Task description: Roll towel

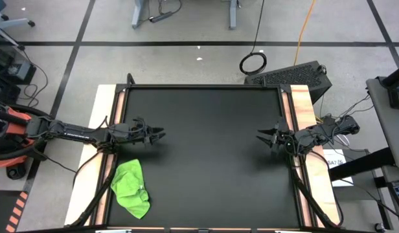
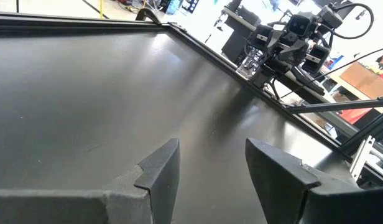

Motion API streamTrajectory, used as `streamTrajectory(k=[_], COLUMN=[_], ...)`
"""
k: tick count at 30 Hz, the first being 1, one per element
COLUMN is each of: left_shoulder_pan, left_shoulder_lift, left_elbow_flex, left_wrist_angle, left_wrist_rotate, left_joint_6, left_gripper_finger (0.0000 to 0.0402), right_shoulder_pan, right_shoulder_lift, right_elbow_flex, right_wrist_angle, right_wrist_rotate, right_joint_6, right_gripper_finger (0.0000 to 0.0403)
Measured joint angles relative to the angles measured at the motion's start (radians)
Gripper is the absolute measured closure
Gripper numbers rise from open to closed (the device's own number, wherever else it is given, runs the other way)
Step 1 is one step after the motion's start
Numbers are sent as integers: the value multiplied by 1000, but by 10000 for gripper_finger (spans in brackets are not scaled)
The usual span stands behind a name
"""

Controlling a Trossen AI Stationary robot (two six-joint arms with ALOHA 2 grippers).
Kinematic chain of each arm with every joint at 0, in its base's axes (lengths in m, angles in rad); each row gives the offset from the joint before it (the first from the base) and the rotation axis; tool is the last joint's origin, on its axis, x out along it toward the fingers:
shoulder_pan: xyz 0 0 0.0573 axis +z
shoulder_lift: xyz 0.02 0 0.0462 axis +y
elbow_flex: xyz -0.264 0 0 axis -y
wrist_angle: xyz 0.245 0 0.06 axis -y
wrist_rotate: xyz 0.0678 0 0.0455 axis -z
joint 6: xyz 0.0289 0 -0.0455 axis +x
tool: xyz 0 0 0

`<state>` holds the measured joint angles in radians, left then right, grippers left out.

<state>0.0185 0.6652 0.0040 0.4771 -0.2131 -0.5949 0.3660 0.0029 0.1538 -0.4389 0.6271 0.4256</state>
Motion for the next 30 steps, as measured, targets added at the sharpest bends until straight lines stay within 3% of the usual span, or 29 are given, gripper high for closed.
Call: streamTrajectory(k=[22, 30], left_shoulder_pan=[0, 1], left_shoulder_lift=[0, -1], left_elbow_flex=[13, 18], left_wrist_angle=[22, 123], left_wrist_rotate=[0, -25], left_joint_6=[0, -6], left_gripper_finger=[213, 213], right_shoulder_pan=[0, 0], right_shoulder_lift=[0, 0], right_elbow_flex=[0, 0], right_wrist_angle=[0, 0], right_wrist_rotate=[0, 0], right_joint_6=[0, 0], right_gripper_finger=[263, 263])
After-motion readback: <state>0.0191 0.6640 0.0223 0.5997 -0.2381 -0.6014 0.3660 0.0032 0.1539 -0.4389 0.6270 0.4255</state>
